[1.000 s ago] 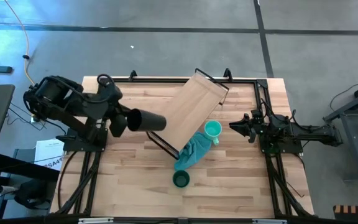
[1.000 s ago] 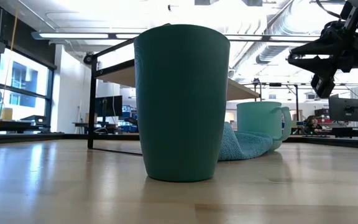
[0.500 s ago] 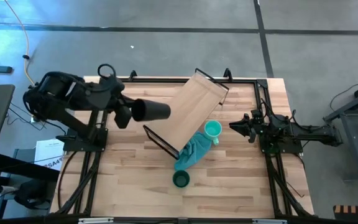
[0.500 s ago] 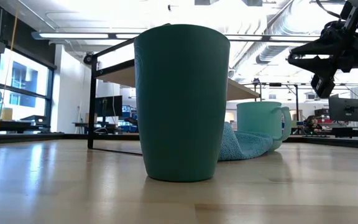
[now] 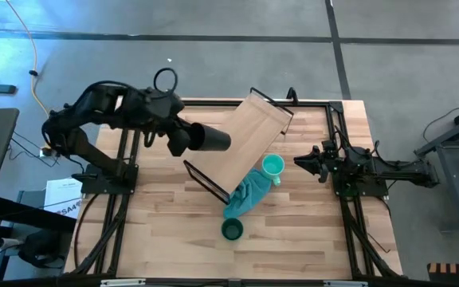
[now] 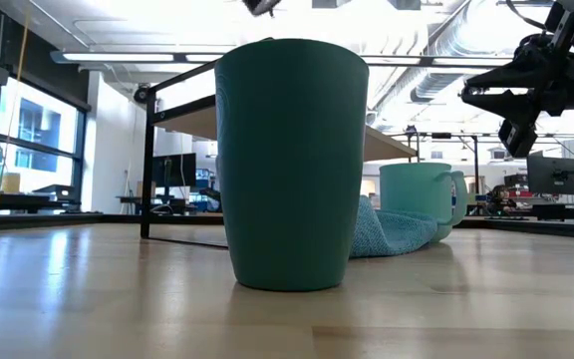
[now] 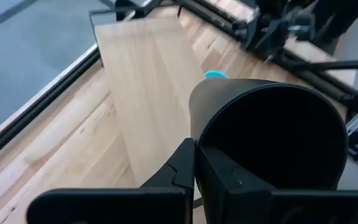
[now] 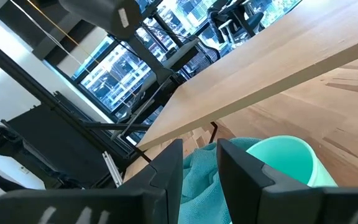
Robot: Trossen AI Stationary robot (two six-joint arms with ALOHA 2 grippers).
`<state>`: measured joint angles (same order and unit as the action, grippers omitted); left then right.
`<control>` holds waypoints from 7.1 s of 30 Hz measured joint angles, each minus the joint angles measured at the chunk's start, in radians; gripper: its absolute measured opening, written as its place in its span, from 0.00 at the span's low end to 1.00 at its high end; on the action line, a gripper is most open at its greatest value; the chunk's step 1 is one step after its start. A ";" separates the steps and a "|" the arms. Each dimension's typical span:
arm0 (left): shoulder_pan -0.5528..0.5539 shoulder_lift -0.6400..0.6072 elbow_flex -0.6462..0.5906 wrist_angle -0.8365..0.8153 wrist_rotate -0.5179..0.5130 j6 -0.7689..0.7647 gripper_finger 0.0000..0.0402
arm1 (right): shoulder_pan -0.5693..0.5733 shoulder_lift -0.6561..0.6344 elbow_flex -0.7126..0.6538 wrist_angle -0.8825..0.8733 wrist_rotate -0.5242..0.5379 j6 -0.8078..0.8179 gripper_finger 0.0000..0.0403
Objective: Stack small to large cups/mugs on shelf
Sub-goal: Put the black cup on the shelf
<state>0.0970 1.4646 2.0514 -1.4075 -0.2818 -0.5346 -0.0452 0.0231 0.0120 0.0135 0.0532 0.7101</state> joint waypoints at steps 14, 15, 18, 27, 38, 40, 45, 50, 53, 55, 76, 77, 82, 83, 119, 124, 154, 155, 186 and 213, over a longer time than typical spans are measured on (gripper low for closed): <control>0.150 0.085 0.001 0.005 0.137 0.070 0.00 | 0.000 0.005 0.000 -0.001 0.000 -0.003 0.22; 0.157 0.095 0.001 0.005 0.150 0.071 0.00 | 0.000 0.005 0.000 -0.001 0.000 -0.003 0.22; 0.168 0.120 0.000 -0.004 0.172 0.070 0.00 | 0.000 0.005 0.000 -0.002 0.000 -0.003 0.22; 0.165 0.152 0.000 -0.040 0.172 0.036 0.00 | 0.000 0.005 0.000 -0.002 0.000 -0.003 0.22; 0.165 0.151 0.000 -0.039 0.184 0.007 0.00 | 0.000 0.005 0.000 -0.002 0.000 -0.019 0.22; 0.165 0.151 0.000 -0.038 0.184 0.006 0.00 | 0.000 0.005 0.000 -0.002 0.000 -0.019 0.22; 0.165 0.151 0.000 -0.038 0.193 0.003 0.00 | 0.000 0.005 0.000 -0.002 0.000 -0.019 0.22; 0.165 0.156 0.001 -0.038 0.211 -0.006 0.00 | 0.000 0.005 0.000 -0.002 0.000 -0.019 0.22; 0.165 0.165 0.000 -0.042 0.215 -0.022 0.00 | 0.000 0.004 0.000 -0.002 0.000 -0.019 0.22; 0.165 0.175 0.002 -0.039 0.214 -0.027 0.00 | 0.000 0.004 0.000 -0.002 0.000 -0.020 0.22; 0.165 0.224 0.000 -0.088 0.240 -0.106 0.00 | 0.000 0.008 0.000 -0.003 0.000 -0.042 0.22; 0.165 0.224 0.000 -0.088 0.240 -0.114 0.00 | 0.000 0.009 0.000 -0.003 0.000 -0.042 0.22; 0.165 0.224 0.000 -0.088 0.244 -0.141 0.00 | 0.000 0.008 0.000 -0.003 0.000 -0.060 0.22; 0.165 0.224 0.000 -0.088 0.247 -0.144 0.00 | 0.000 0.009 0.000 -0.003 0.000 -0.061 0.22; 0.131 0.289 0.001 -0.164 0.252 -0.170 0.00 | 0.000 0.011 0.000 -0.003 0.000 -0.083 0.22; 0.131 0.289 0.001 -0.164 0.256 -0.170 0.00 | 0.000 0.011 0.000 -0.003 0.000 -0.083 0.22; 0.094 0.313 0.003 -0.163 0.243 -0.213 0.00 | 0.000 0.011 0.000 -0.003 0.000 -0.090 0.22; 0.092 0.317 0.002 -0.159 0.241 -0.214 0.00 | 0.000 0.011 0.000 -0.003 0.000 -0.090 0.22; 0.092 0.351 0.111 -0.164 0.256 -0.138 0.00 | 0.000 0.010 0.000 -0.003 0.000 -0.079 0.22; 0.093 0.351 0.111 -0.164 0.236 0.063 0.00 | 0.000 0.010 0.000 -0.003 -0.008 -0.055 0.22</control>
<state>0.1902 1.8160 2.1628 -1.5711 -0.0456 -0.4719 -0.0454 0.0330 0.0124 0.0105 0.0448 0.6555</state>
